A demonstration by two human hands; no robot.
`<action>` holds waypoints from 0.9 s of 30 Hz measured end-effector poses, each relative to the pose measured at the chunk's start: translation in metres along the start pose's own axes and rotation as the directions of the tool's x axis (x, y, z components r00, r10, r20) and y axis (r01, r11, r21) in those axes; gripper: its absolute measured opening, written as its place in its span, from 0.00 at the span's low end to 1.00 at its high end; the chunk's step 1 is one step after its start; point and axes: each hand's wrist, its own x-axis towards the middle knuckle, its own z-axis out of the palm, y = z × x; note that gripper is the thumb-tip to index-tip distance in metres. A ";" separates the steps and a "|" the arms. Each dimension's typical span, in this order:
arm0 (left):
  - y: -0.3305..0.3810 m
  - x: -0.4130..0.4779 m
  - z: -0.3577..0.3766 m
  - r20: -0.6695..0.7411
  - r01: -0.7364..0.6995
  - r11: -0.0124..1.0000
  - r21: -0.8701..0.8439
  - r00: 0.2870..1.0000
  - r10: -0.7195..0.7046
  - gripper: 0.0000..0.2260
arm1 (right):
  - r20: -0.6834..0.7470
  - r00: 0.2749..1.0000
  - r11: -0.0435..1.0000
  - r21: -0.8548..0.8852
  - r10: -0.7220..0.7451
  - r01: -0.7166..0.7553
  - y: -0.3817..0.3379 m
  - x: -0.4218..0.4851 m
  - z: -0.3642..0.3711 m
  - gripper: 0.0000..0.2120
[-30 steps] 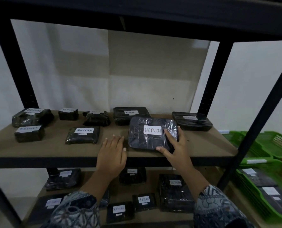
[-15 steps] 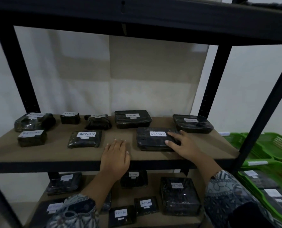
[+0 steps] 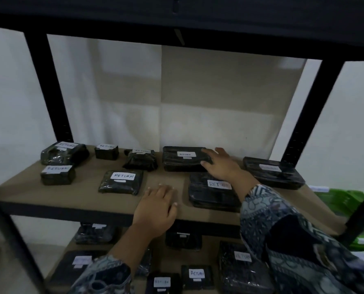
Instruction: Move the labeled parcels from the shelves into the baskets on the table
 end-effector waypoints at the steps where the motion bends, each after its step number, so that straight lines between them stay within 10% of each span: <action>1: 0.000 0.000 0.000 -0.001 -0.001 1.000 -0.005 1.000 0.001 0.33 | 0.025 0.999 1.000 0.018 0.020 -0.020 -0.001 0.008 0.001 0.26; 20: 0.000 0.000 0.003 -0.046 0.007 1.000 -0.020 0.999 -0.008 0.31 | 0.038 0.949 0.826 0.482 0.313 -0.291 -0.006 0.039 0.012 0.46; 27: -0.001 0.001 0.004 -0.043 0.004 1.000 -0.004 0.999 -0.004 0.31 | 0.075 0.944 0.810 0.494 0.323 -0.316 -0.007 0.036 0.009 0.33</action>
